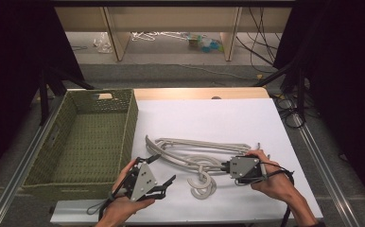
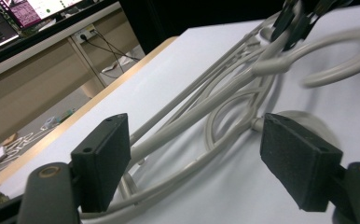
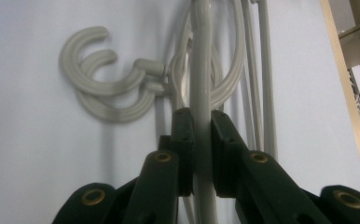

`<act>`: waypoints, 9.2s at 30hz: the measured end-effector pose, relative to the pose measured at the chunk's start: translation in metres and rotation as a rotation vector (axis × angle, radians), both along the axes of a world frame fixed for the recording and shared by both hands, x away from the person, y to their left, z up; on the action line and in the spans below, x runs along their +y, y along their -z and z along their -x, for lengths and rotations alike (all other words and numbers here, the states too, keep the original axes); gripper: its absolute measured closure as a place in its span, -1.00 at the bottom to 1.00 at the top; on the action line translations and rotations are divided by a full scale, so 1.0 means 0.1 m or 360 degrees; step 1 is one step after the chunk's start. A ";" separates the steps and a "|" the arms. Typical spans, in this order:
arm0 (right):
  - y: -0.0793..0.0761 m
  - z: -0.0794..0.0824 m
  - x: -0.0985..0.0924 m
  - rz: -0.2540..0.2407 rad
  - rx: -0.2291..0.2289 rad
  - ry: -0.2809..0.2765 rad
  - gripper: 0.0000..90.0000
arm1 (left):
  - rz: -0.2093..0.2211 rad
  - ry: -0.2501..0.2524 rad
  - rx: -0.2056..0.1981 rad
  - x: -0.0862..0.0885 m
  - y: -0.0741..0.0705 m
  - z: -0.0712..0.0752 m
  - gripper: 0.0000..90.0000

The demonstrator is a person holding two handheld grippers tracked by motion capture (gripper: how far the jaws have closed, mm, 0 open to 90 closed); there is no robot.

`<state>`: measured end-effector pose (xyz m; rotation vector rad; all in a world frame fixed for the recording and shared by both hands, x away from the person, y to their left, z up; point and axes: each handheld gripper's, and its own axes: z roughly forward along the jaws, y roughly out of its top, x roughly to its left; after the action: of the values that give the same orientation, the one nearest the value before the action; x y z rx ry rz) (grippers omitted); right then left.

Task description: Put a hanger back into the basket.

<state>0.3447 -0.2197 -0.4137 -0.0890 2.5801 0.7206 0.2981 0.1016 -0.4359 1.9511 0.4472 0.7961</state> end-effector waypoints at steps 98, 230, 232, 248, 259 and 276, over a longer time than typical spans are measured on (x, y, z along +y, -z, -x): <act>-0.03 0.43 -0.22 -0.0910 0.0260 0.0690 -0.48 | 0.0350 -0.0300 0.0688 1.68 -1.55 -0.83 0.75; 0.19 0.29 -0.26 -0.0863 0.0269 0.0695 -0.61 | 0.0495 -0.0176 0.0475 0.61 -0.01 0.31 -0.62; 0.21 0.23 -0.28 -0.0834 0.0274 0.0708 -0.62 | 0.0503 -0.0165 0.0469 0.61 0.00 0.31 -0.62; 0.44 -0.28 -0.11 -0.0350 0.0332 0.0589 -0.29 | 0.0427 -0.0097 0.0497 0.59 0.06 0.33 -0.62; 0.56 -0.31 0.01 -0.0043 0.0293 0.0445 0.24 | 0.0398 -0.0081 0.0483 0.58 0.07 0.33 -0.61; 0.51 -0.27 0.09 0.0105 0.0177 0.0336 0.57 | 0.0379 -0.0081 0.0484 0.58 0.07 0.33 -0.60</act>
<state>0.3715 -0.2110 -0.4647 0.2054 2.6668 0.5774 0.2654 0.1599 -0.4433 1.8454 0.7411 0.4528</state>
